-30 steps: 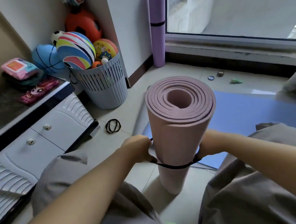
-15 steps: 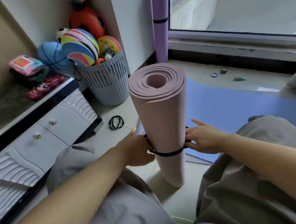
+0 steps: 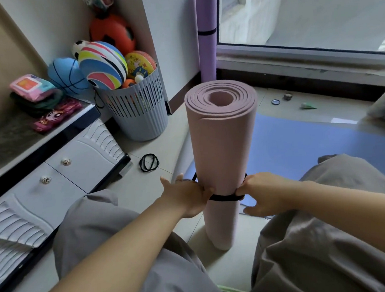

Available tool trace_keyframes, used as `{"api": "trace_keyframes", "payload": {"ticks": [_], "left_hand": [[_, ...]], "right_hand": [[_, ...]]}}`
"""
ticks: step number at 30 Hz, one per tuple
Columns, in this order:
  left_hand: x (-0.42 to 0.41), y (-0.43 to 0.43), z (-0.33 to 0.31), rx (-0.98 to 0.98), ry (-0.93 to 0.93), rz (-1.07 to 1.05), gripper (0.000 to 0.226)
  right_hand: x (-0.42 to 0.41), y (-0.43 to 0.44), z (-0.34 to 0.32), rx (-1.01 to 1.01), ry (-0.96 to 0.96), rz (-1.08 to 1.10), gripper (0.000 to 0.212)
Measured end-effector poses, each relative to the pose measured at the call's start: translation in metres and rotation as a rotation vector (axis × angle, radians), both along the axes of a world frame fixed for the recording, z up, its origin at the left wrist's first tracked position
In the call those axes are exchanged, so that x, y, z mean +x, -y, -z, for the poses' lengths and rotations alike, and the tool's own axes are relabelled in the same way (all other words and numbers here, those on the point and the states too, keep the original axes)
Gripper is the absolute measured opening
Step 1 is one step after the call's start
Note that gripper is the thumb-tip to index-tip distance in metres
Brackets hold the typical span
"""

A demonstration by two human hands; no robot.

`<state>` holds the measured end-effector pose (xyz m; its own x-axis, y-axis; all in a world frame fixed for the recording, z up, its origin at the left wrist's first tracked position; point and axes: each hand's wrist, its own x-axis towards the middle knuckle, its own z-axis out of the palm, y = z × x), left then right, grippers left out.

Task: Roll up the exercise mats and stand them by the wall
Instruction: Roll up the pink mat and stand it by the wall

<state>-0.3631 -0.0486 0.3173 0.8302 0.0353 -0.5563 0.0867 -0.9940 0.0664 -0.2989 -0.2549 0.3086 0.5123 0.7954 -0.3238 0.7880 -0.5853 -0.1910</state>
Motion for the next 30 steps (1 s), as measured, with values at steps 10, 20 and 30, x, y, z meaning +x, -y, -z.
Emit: {"api": "trace_keyframes", "payload": {"ticks": [10,20,30], "left_hand": [[0.005,-0.004,-0.007,-0.184,0.262,0.084,0.038],[-0.005,-0.034,-0.031,-0.553,1.054,0.019,0.031],[0.057,0.011,-0.119,-0.244,1.02,0.09,0.07]], "right_hand": [[-0.01,-0.013,0.005,0.257,-0.04,0.313,0.021],[0.001,-0.014,0.006,0.221,-0.049,0.323,0.023],[0.006,-0.033,-0.005,0.155,-0.116,0.265,0.023]]}}
